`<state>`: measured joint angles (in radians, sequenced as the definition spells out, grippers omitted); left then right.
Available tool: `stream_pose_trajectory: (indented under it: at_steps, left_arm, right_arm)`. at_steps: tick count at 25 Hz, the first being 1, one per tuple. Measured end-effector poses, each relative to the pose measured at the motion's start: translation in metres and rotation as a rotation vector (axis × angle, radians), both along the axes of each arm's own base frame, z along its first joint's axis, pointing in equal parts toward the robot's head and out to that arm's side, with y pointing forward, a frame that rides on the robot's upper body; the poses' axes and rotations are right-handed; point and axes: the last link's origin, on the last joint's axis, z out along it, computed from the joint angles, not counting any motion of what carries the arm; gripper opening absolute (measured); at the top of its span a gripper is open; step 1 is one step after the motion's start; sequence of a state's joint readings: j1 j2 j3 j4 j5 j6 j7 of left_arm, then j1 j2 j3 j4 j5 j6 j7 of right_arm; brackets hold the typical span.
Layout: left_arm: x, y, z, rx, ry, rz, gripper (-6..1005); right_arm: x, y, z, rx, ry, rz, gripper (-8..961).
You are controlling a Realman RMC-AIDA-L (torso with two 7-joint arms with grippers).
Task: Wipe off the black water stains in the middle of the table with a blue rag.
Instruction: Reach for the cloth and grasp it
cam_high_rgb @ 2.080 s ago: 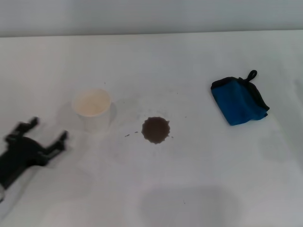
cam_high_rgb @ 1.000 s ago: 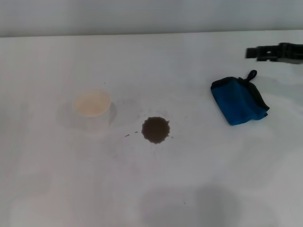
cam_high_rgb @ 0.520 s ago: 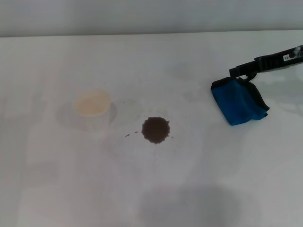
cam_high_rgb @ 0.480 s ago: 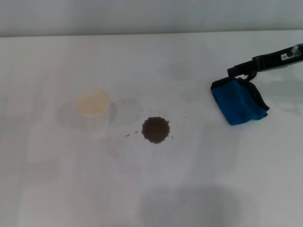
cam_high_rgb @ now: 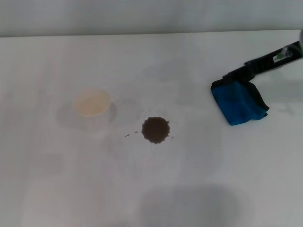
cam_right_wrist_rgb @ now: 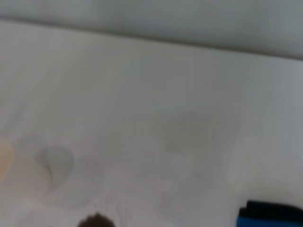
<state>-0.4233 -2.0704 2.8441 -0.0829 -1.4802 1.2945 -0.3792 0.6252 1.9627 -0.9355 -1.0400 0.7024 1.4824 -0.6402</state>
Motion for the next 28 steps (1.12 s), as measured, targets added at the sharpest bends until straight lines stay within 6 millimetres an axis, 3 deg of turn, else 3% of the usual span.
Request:
stream_pose_trajectory:
  at_steps: [10,15,28]
  left_arm:
    - [0.005,0.003,0.001,0.01,-0.008,-0.022,890]
    - [0.005,0.003,0.0,0.006,-0.007,-0.025,891]
    - [0.007,0.004,0.001,0.009,-0.004,-0.03,890]
  right_arm:
    - [-0.021,0.007,-0.014,-0.033,-0.224,0.038,485]
    - [-0.019,0.01,-0.028,-0.063,-0.339,0.027,482]
    - [-0.005,0.01,-0.063,-0.118,-0.389,-0.013,475]
